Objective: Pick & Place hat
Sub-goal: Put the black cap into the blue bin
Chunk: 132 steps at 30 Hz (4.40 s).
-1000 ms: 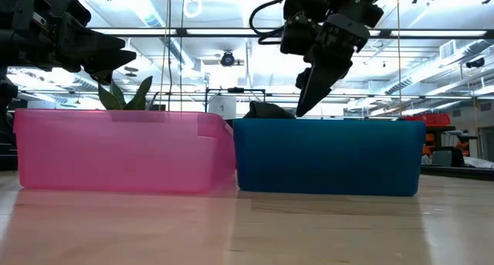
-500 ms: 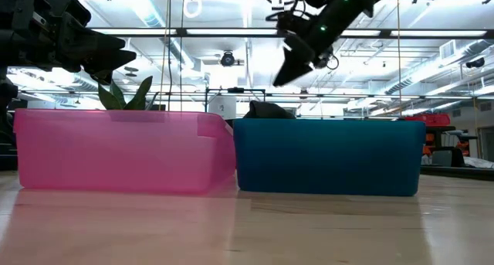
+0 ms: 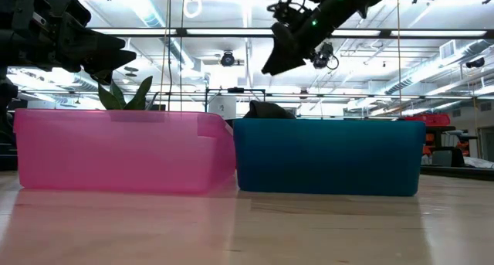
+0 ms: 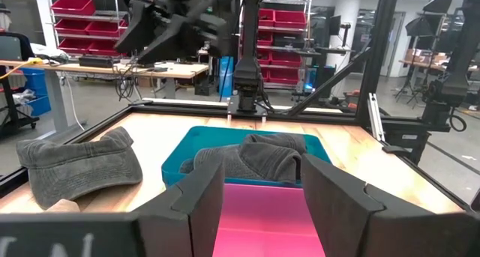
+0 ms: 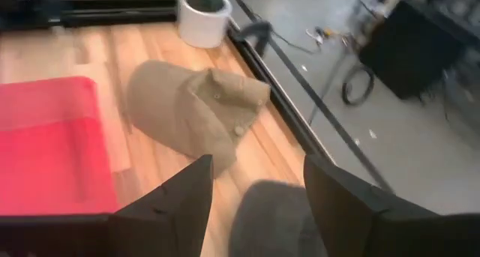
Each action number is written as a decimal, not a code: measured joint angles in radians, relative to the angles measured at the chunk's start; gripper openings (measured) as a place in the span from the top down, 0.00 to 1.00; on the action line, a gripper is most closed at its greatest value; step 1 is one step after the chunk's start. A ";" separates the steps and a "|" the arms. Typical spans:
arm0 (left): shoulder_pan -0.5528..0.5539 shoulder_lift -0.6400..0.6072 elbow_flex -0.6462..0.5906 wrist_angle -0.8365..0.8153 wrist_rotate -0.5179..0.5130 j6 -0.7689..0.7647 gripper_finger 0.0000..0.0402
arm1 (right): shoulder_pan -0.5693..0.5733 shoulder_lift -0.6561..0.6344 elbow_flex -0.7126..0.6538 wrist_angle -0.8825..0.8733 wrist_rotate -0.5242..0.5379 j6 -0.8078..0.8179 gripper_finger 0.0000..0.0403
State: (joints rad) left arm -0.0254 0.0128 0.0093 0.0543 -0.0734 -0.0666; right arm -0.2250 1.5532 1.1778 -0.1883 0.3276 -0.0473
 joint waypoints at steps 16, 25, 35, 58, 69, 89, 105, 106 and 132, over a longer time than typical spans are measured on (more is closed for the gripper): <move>0.000 0.000 0.000 0.000 0.000 0.000 0.54 | -0.345 0.020 0.000 -0.187 -0.312 0.330 0.47; 0.000 0.000 0.000 0.000 0.000 0.000 0.54 | -0.358 0.121 0.000 -0.132 -0.321 0.301 0.47; 0.000 0.000 0.000 0.000 0.000 0.000 0.54 | -0.372 0.240 0.000 -0.053 -0.328 0.275 0.47; 0.000 0.000 0.000 0.000 0.000 0.000 0.54 | -0.428 0.381 0.002 -0.028 -0.504 0.252 0.47; 0.000 0.000 0.000 0.000 0.000 0.000 0.54 | -0.419 0.381 0.000 0.008 -0.530 0.451 0.47; 0.000 0.000 0.000 0.000 0.000 0.000 0.54 | -0.335 0.381 0.000 0.022 -0.484 0.197 0.50; 0.000 0.000 0.000 0.000 0.000 0.000 0.54 | -0.331 0.377 0.000 0.020 -0.451 0.282 0.98; 0.000 0.000 0.000 0.000 0.000 0.000 0.54 | -0.332 0.377 0.000 0.021 -0.450 0.277 0.98; 0.000 0.000 0.000 0.000 0.000 0.000 0.54 | -0.107 -0.102 -0.001 -0.277 -0.451 0.152 0.99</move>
State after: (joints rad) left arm -0.0254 0.0128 0.0091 0.0540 -0.0734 -0.0662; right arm -0.3315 1.4509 1.1770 -0.4648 -0.1237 0.1050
